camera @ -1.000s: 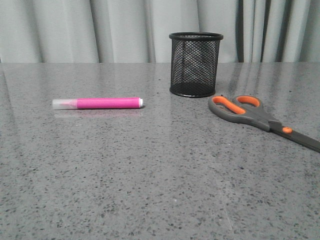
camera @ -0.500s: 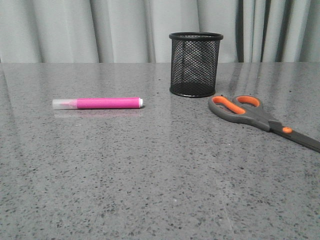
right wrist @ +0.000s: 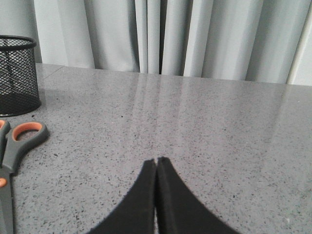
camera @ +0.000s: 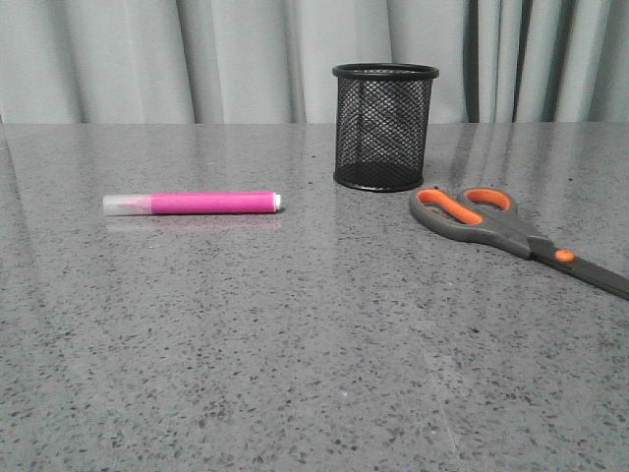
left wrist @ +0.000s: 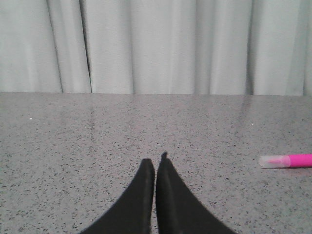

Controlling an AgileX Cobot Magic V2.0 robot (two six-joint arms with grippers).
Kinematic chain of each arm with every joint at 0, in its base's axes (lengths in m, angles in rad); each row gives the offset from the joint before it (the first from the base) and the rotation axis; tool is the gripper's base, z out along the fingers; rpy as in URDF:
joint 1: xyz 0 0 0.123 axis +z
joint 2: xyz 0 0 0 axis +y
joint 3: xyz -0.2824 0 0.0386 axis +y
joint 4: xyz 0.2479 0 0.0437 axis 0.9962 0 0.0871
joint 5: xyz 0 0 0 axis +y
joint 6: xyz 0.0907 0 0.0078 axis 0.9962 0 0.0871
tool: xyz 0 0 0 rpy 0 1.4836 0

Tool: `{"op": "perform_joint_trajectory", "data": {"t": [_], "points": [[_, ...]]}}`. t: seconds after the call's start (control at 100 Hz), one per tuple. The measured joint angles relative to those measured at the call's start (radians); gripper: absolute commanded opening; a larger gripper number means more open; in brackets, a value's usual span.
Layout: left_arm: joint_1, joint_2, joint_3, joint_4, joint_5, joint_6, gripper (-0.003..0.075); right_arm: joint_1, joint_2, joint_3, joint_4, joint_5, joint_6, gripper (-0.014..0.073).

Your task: Put pen and scissors into bin

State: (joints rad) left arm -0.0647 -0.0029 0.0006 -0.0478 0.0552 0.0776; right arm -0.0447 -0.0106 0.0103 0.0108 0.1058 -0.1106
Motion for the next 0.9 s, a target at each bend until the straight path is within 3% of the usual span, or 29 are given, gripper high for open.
{"op": "perform_joint_trajectory", "data": {"t": [0.2, 0.58, 0.9], "points": [[0.000, 0.000, 0.000, -0.051, 0.000, 0.000, -0.0019, 0.000, 0.000, 0.000, 0.126, -0.040, 0.000, -0.0069], [0.000, 0.000, 0.000, -0.572, -0.055, 0.000, -0.0020, 0.000, 0.000, 0.000, 0.446, -0.083, 0.002, -0.0069], [0.000, 0.000, -0.010, -0.627, -0.046, -0.003, -0.0020, 0.000, 0.026, -0.068, 0.499, 0.019, 0.002, -0.0067]]}}
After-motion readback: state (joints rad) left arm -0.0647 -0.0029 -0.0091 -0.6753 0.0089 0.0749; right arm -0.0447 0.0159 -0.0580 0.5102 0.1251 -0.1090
